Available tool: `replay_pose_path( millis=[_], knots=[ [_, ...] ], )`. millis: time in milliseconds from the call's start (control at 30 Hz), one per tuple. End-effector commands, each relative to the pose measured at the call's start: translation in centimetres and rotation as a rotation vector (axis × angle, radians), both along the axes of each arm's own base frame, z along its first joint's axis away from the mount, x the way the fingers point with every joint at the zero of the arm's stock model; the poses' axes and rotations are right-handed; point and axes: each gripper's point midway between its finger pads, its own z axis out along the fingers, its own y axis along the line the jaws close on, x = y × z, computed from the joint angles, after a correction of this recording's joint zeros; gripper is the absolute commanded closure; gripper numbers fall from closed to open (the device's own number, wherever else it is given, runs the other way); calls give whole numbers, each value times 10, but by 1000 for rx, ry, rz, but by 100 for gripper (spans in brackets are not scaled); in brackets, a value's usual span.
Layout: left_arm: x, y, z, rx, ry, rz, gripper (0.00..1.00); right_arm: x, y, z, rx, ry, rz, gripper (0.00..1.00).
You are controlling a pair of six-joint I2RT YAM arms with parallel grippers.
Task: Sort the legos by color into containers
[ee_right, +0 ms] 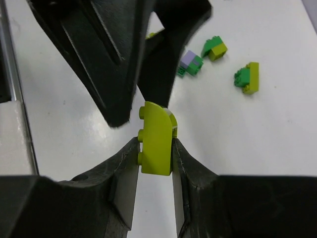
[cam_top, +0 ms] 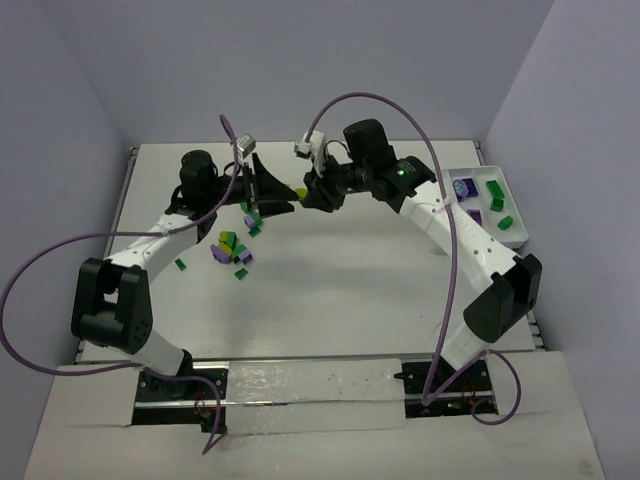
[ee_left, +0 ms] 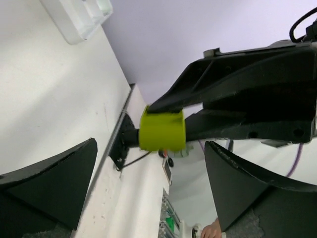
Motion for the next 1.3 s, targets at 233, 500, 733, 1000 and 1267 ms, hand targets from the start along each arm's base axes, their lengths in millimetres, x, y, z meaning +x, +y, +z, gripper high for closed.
replay_pose_path(
  millis=[233,500,733,1000,1267],
  knots=[
    [88,74,-47,571,-252,435,1,123,-262,-52,-167,168,-788,100],
    [117,97,-61,751,-301,505,1,169,-349,-105,-243,360,-1088,100],
    [131,101,-64,799,-323,498,1,201,-363,-157,-301,422,-1134,100],
    [143,108,-73,857,-344,503,1,218,-373,-200,-353,454,-1166,98],
    [153,122,-96,971,-310,502,1,220,-379,-226,-395,476,-1186,62]
  ],
)
